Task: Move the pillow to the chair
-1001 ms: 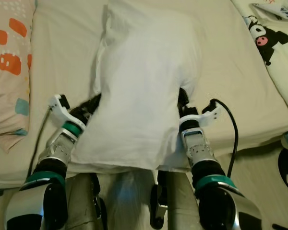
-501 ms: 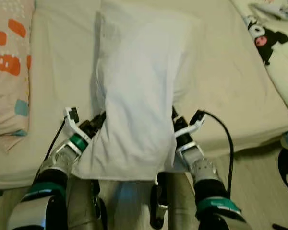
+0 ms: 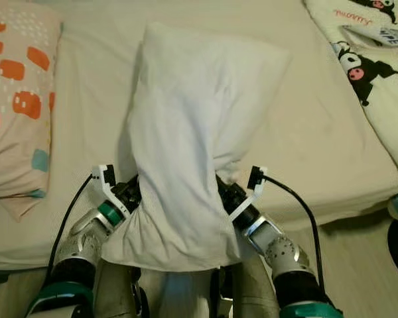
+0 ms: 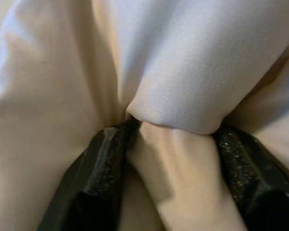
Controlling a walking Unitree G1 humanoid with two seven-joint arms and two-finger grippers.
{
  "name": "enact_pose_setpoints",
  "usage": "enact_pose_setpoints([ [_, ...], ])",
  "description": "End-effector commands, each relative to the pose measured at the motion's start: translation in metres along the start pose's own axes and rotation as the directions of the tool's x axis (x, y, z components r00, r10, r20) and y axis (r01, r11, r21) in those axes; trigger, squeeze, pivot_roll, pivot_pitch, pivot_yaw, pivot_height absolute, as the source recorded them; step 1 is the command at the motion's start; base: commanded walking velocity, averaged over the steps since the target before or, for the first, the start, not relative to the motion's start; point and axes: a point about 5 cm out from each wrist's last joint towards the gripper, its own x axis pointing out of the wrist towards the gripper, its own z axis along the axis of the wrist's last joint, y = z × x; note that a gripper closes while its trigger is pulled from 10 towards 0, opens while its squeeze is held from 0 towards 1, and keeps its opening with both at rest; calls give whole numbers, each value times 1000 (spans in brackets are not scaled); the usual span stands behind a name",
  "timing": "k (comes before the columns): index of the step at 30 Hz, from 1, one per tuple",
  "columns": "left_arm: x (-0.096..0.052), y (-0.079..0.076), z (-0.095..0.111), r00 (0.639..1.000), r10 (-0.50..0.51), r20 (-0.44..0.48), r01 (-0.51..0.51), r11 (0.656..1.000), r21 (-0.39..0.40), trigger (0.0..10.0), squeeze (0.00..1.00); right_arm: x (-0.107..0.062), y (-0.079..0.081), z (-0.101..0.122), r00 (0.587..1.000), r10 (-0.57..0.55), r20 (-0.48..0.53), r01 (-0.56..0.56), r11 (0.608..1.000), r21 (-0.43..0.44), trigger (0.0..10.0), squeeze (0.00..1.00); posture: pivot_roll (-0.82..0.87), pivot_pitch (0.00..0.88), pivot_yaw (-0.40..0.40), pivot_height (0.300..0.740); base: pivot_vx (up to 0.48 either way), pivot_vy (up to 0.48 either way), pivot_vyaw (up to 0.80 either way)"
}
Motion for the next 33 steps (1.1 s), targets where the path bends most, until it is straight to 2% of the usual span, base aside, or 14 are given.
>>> enact_pose_setpoints([
  [1, 11, -18, -6, 998, -67, 1, 67, 998, 15, 0, 0, 9, 9, -37, 983, 59, -174, -49, 997, 57, 0, 0, 56, 76, 23, 590, 0, 0, 0],
  [3, 8, -22, -1, 997, -42, 68, 42, 999, 10, 0, 0, 8, 11, -39, 983, 45, -181, -39, 999, 35, 0, 0, 60, 63, 20, 590, 0, 0, 0],
  [10, 1, -33, -11, 994, -25, 106, 24, 1000, 9, 0, 0, 7, 17, -44, 981, 38, -188, -34, 999, 23, 0, 0, 57, 34, 10, 590, 0, 0, 0],
  [15, -1, -47, -11, 989, -22, 149, 13, 998, 59, 0, 0, 3, 21, -47, 980, 29, -196, -30, 1000, -5, 0, 0, 50, 14, 9, 590, 0, 0, 0],
  [17, -3, -52, -12, 986, -5, 164, -9, 996, 85, 0, 0, 0, 24, -44, 987, 29, -156, -31, 999, -13, 0, 0, 50, 2, 11, 590, 0, 0, 0],
  [24, -9, -58, -17, 984, 27, 177, -40, 997, 68, 0, 0, -3, 28, -42, 995, 36, -91, -35, 999, 15, 0, 0, 54, 3, 11, 590, 0, 0, 0],
  [26, -11, -64, -19, 984, 38, 172, -54, 994, 91, 0, 0, -5, 31, -46, 991, 35, -126, -38, 999, -19, 0, 0, 60, 12, 7, 590, 0, 0, 0],
  [31, -12, -67, -20, 986, 57, 159, -80, 987, 140, 0, 0, -4, 38, -47, 990, 60, -127, -66, 997, -44, 0, 0, 61, 19, 3, 590, 0, 0, 0],
  [32, -12, -68, -21, 988, 68, 140, -91, 982, 167, 745, 0, -3, 39, -47, 990, 58, -128, -65, 996, -55, 0, 0, 62, 20, 2, 590, 0, 0, 0],
  [33, -12, -68, -21, 988, 68, 140, -91, 982, 167, 745, 0, -3, 39, -47, 990, 58, -128, -65, 996, -55, 0, 0, 62, 20, 2, 590, 0, 0, 0],
])
